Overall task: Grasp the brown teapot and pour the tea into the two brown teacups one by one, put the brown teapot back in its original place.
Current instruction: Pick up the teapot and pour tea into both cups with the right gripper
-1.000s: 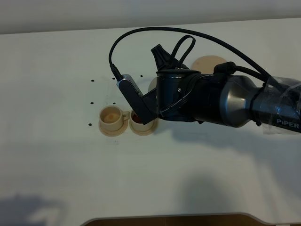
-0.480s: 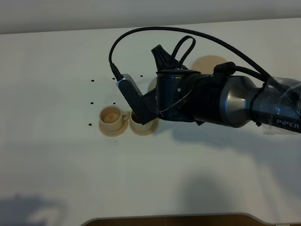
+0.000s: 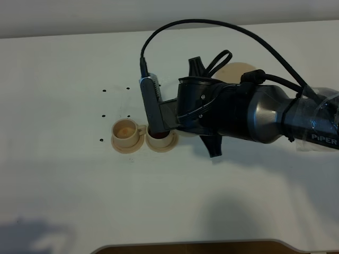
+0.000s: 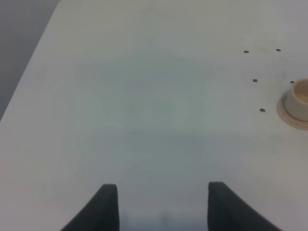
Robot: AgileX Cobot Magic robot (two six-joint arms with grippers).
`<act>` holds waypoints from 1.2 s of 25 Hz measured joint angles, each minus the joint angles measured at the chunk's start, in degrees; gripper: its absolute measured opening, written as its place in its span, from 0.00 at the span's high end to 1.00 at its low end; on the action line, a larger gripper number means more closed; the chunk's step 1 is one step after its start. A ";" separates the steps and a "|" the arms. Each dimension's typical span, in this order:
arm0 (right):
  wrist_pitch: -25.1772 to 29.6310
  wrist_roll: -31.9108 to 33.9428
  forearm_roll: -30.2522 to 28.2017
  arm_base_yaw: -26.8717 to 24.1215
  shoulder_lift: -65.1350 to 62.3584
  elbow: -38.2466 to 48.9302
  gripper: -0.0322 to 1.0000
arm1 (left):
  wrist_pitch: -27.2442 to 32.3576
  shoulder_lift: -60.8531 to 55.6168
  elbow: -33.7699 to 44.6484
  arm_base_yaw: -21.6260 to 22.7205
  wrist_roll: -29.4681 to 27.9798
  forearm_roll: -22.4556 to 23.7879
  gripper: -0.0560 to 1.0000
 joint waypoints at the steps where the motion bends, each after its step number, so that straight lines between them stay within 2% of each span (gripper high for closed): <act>1: 0.02 0.89 0.69 0.00 0.00 0.00 0.86 | 0.00 0.00 0.00 0.00 0.00 0.00 0.52; 13: 1.57 14.98 9.24 0.00 -3.60 0.00 0.86 | 0.00 0.00 0.00 0.00 -0.06 0.00 0.52; 20: 1.46 20.58 18.48 -0.08 -7.13 0.71 0.86 | 0.00 0.00 0.00 0.00 -0.11 0.00 0.52; 22: -0.13 20.93 22.16 -0.38 -7.66 2.32 0.86 | 0.00 0.00 0.00 0.00 -0.06 0.00 0.52; 24: -4.00 22.12 23.98 -0.46 -8.51 5.04 0.86 | 0.00 0.00 0.00 0.00 -0.06 0.00 0.52; 30: -17.47 28.41 24.71 -0.52 -11.67 16.34 0.86 | 0.00 0.00 0.00 0.00 -0.06 0.00 0.52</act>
